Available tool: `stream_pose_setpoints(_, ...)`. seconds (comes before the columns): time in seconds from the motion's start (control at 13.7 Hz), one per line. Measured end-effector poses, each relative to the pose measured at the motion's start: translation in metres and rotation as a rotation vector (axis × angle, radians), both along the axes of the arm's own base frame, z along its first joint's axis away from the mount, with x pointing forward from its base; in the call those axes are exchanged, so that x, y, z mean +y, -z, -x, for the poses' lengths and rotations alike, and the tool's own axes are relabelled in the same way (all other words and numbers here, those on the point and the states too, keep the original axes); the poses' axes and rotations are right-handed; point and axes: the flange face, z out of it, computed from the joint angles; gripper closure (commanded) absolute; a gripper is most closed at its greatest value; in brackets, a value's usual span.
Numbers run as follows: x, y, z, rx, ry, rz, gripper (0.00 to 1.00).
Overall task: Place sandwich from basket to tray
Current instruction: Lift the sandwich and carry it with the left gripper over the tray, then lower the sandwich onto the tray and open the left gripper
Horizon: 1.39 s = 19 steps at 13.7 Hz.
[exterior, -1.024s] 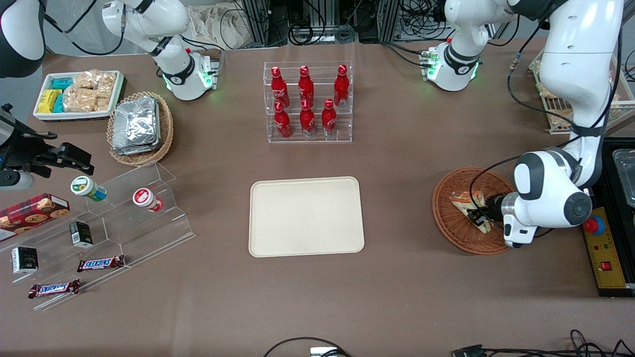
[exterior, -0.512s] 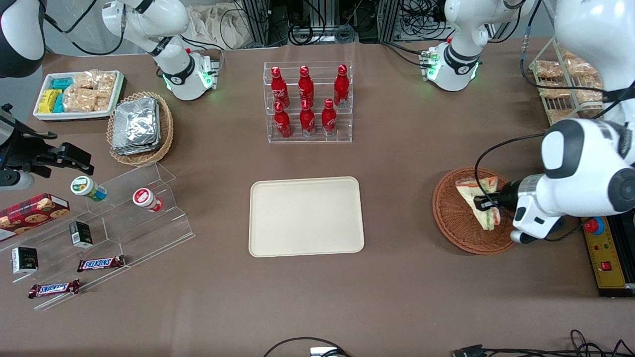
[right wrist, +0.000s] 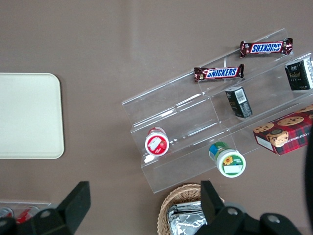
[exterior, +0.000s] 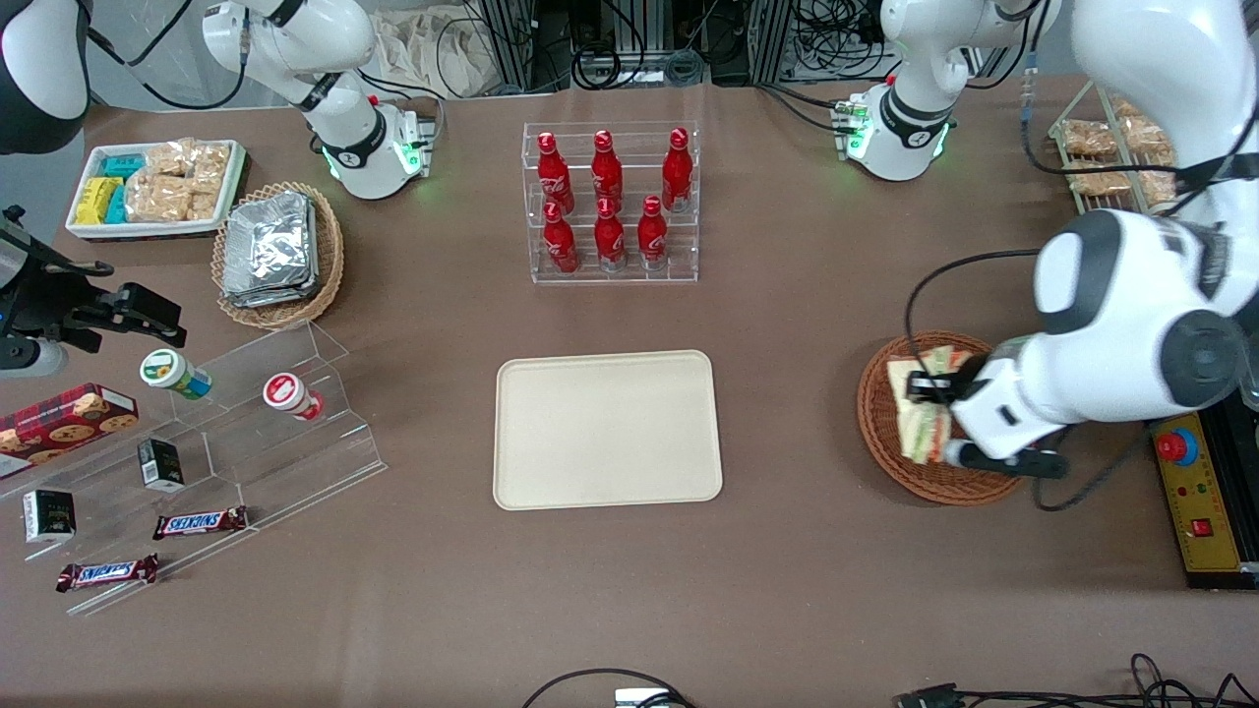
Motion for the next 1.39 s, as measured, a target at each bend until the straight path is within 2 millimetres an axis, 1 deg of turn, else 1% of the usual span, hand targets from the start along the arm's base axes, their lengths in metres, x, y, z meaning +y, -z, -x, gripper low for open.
stream_pose_setpoints(0.22, -0.068, 0.022, 0.009, 0.042, -0.047, -0.041, 1.00)
stream_pose_setpoints(0.44, -0.133, 0.056, 0.021, 0.084, -0.084, -0.084, 1.00)
stream_pose_setpoints(0.59, -0.171, 0.080, 0.025, 0.079, -0.099, -0.090, 1.00)
stream_pose_setpoints(0.66, -0.186, 0.091, 0.025, 0.068, -0.107, -0.087, 1.00)
stream_pose_setpoints(0.8, -0.211, 0.117, 0.029, 0.053, -0.121, -0.083, 1.00)
stream_pose_setpoints(1.1, -0.257, 0.175, 0.046, 0.003, -0.137, -0.121, 1.00)
stream_pose_setpoints(1.24, -0.271, 0.204, 0.053, -0.021, -0.144, -0.135, 1.00)
stream_pose_setpoints(1.39, -0.276, 0.224, 0.056, -0.023, -0.140, -0.140, 1.00)
